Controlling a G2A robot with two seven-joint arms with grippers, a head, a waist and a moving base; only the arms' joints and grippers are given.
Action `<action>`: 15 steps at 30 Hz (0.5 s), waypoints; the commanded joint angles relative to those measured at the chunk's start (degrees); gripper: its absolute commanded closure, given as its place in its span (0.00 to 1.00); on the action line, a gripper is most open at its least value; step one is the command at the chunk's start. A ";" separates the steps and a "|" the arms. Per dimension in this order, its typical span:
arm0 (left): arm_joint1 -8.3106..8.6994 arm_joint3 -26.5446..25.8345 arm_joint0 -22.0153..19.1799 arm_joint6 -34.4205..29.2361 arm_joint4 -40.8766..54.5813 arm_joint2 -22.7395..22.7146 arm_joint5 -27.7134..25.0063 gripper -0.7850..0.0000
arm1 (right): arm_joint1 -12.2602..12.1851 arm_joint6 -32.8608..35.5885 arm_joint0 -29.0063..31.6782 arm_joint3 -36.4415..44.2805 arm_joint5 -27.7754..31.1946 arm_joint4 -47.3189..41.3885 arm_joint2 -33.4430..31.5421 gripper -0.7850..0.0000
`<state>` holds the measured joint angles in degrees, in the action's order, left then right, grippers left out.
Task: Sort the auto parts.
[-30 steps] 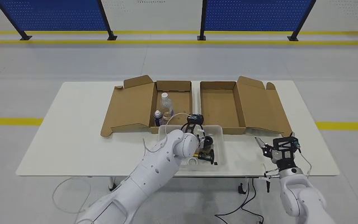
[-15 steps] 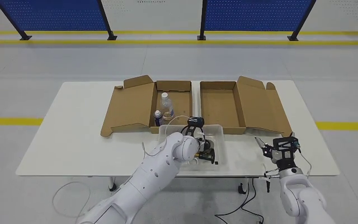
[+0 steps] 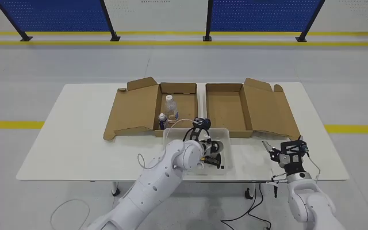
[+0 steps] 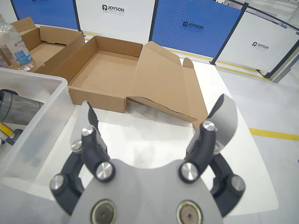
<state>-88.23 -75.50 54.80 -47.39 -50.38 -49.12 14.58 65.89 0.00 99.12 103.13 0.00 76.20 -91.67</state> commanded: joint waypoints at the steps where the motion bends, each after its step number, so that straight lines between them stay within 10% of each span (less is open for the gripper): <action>1: 0.41 -2.91 1.27 -0.71 0.04 -0.97 -0.75 1.00 | 0.00 0.00 0.00 0.00 0.00 0.00 0.00 0.00; 15: 3.34 -21.73 10.61 -10.80 -0.31 -5.81 -6.64 1.00 | 0.00 0.00 0.00 0.00 0.00 0.00 0.00 0.00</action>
<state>-85.03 -96.70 65.03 -57.83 -50.23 -54.80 8.00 65.89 0.00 99.12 103.13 0.00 76.20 -91.67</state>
